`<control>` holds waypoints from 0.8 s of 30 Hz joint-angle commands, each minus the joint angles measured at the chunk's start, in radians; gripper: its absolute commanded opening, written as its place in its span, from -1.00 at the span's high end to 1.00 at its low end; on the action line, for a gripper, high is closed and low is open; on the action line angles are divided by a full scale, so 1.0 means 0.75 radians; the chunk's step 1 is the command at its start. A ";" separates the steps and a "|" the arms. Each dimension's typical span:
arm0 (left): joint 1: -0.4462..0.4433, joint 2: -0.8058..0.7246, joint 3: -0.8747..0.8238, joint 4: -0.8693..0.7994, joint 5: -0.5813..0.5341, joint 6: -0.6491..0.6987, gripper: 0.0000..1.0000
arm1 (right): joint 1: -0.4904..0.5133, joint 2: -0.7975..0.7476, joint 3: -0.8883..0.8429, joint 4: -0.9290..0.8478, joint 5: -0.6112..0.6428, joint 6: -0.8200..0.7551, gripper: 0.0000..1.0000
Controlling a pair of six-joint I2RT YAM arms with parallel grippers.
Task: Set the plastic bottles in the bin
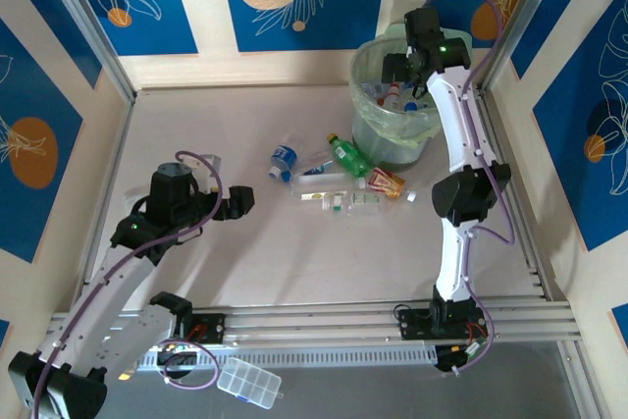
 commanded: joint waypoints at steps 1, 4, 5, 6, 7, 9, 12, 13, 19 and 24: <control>0.020 -0.033 -0.012 -0.002 -0.038 -0.019 -0.99 | 0.060 -0.121 0.020 -0.002 0.041 -0.026 -0.82; 0.027 -0.047 -0.010 0.000 -0.050 -0.032 -0.99 | 0.147 -0.245 -0.061 0.043 0.064 -0.050 -0.79; 0.030 -0.051 -0.008 -0.002 -0.051 -0.034 -0.99 | 0.184 -0.301 -0.126 0.085 0.064 -0.073 -0.77; 0.032 -0.053 -0.008 -0.004 -0.053 -0.034 -0.99 | 0.222 -0.361 -0.192 0.130 0.080 -0.088 -0.76; 0.033 -0.055 -0.008 -0.001 -0.049 -0.034 -0.99 | 0.269 -0.427 -0.274 0.182 0.089 -0.113 -0.75; 0.035 -0.051 -0.008 0.005 -0.020 -0.034 -0.99 | 0.358 -0.552 -0.439 0.270 0.088 -0.147 -0.74; 0.036 -0.050 -0.020 0.008 0.012 -0.055 -0.99 | 0.516 -0.733 -0.715 0.350 0.054 -0.161 -0.72; 0.036 -0.053 -0.024 0.003 0.021 -0.063 -0.99 | 0.569 -0.783 -0.806 0.355 0.049 -0.148 -0.72; 0.032 -0.109 -0.020 -0.051 0.079 -0.133 -0.99 | 0.756 -0.978 -1.265 0.344 -0.029 -0.105 -0.63; 0.030 -0.141 0.016 -0.124 0.146 -0.168 -0.99 | 0.773 -0.928 -1.462 0.290 -0.092 -0.098 -0.69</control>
